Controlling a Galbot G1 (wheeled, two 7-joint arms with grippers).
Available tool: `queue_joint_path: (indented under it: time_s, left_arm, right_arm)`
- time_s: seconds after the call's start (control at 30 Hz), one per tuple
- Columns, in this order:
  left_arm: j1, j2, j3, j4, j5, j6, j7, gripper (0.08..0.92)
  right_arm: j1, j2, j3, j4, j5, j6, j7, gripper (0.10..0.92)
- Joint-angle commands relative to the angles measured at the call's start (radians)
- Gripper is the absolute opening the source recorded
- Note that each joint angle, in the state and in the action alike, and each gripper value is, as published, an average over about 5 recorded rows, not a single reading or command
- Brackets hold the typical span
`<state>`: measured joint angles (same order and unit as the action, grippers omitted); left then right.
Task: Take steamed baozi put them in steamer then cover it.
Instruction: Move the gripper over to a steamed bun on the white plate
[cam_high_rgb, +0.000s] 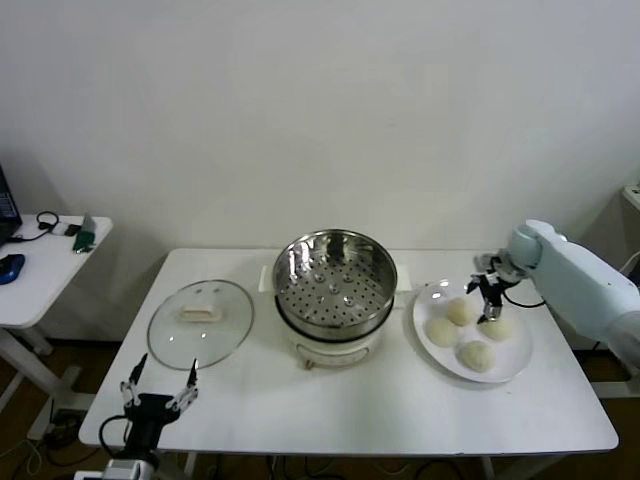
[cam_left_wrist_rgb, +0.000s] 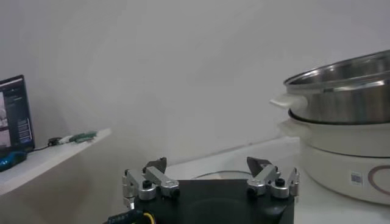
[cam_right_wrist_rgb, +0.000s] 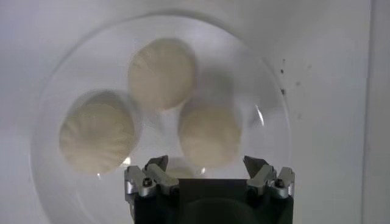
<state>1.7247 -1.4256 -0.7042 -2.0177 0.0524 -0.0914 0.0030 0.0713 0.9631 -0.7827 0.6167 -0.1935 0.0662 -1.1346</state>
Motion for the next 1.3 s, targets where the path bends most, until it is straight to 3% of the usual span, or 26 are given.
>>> queue_joint_path:
  time_s: [0.03,0.5,0.87,1.3]
  left_arm:
    - [0.0,0.002,0.0,0.001,-0.001,-0.001,0.0,0.823]
    - [-0.002,0.004,0.004,0.014,0.002,-0.001,-0.005,0.823]
    - [0.001,0.004,-0.003,0.017,0.0,-0.004,-0.008,0.823]
    - [0.01,0.001,-0.008,0.014,-0.002,-0.005,-0.01,0.823]
  right_arm:
    - [0.021,0.076,-0.009,-0.105,-0.044,0.021,-0.001,0.823]
    - [0.007,0.121,0.036,-0.16,-0.083,0.044,0.009,0.82]
    - [0.007,0.133,0.03,-0.174,-0.092,0.051,-0.01,0.69]
    - [0.036,0.105,-0.013,-0.133,-0.057,0.061,-0.021,0.653]
